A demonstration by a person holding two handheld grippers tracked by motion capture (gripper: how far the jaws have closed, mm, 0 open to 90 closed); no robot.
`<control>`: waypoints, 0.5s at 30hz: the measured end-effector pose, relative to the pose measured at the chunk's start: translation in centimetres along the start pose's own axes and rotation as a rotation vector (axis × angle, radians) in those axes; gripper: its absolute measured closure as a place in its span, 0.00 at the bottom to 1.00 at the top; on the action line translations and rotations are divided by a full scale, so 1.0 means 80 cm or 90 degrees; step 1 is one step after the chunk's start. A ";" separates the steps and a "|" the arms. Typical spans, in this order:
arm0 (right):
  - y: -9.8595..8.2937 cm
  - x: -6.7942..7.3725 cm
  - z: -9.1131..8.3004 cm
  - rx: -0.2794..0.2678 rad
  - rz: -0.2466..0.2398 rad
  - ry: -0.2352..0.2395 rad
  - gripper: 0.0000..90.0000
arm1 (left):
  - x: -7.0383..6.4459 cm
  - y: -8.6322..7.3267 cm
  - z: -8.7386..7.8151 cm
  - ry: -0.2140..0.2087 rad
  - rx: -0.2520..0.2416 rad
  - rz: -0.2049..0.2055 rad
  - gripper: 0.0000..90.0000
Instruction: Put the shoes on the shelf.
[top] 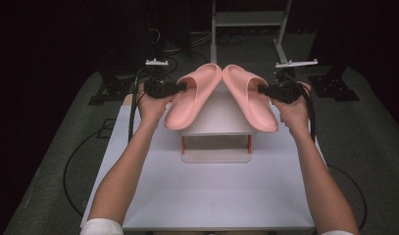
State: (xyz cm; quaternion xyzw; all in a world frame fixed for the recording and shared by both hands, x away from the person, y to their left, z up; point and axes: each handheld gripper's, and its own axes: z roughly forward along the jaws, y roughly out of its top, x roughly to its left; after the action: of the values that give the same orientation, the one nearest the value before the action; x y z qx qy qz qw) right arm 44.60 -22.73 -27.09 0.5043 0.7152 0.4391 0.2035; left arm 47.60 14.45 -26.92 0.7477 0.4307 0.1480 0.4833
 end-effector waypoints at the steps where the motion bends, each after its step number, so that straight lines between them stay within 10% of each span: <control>1: 0.001 0.000 0.001 0.000 -0.001 0.001 0.89 | 0.000 0.000 0.000 0.001 0.000 -0.001 0.84; 15: 0.004 0.005 0.007 0.003 0.003 0.001 0.88 | -0.003 0.000 0.001 0.002 -0.004 -0.005 0.83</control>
State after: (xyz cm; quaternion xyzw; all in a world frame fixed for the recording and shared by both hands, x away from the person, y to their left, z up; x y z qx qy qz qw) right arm 45.02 -22.11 -27.10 0.5059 0.7154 0.4383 0.2004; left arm 47.53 14.20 -26.91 0.7443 0.4337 0.1490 0.4854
